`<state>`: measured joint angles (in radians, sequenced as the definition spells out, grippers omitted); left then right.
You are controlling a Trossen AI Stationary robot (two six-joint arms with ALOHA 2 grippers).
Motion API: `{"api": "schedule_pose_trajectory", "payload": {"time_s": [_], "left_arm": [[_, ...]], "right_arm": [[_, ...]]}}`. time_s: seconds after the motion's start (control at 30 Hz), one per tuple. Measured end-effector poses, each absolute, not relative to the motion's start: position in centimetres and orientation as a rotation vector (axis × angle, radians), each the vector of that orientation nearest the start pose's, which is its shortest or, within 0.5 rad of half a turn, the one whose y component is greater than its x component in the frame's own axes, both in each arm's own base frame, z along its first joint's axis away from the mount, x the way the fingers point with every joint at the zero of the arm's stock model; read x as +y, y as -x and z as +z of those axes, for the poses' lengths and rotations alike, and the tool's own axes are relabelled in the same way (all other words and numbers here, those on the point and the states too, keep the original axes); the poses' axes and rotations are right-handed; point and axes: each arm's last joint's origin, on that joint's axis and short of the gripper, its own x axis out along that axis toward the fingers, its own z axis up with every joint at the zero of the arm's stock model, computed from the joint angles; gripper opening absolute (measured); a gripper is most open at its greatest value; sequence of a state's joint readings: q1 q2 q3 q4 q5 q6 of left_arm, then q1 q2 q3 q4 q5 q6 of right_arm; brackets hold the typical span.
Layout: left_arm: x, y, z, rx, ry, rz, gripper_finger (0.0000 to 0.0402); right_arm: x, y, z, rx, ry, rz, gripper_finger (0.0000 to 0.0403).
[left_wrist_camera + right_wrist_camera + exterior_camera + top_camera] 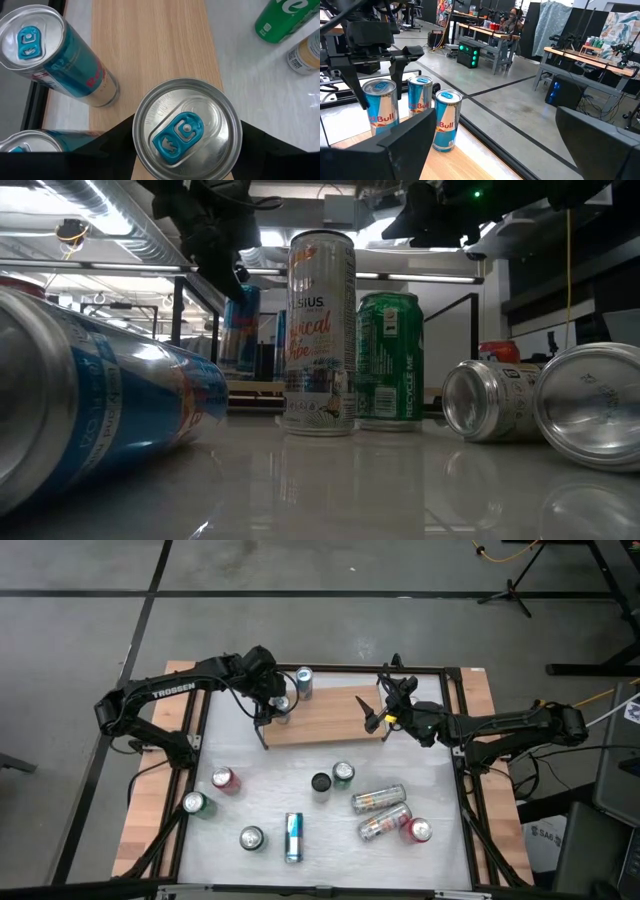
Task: Sort soda cans
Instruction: Put the blue soda can on the shelf and align with the other blue soda can
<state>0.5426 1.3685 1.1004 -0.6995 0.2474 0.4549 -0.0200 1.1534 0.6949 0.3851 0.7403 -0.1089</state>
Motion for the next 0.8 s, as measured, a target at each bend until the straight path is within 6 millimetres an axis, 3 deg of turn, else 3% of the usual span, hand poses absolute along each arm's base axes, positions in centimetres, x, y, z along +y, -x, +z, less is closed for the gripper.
{"api": "schedule_pose_trajectory", "payload": {"time_s": [0.37,0.8], "left_arm": [[13.47,-23.68,27.55,0.942,-0.042,0.061,0.0304],[13.65,-23.68,27.64,0.952,-0.069,0.114,0.0306]], "right_arm": [[-2.45,-24.77,28.37,0.112,0.13,-0.755,0.0399],[-2.45,-24.77,28.37,0.112,0.13,-0.756,0.0399]]}}
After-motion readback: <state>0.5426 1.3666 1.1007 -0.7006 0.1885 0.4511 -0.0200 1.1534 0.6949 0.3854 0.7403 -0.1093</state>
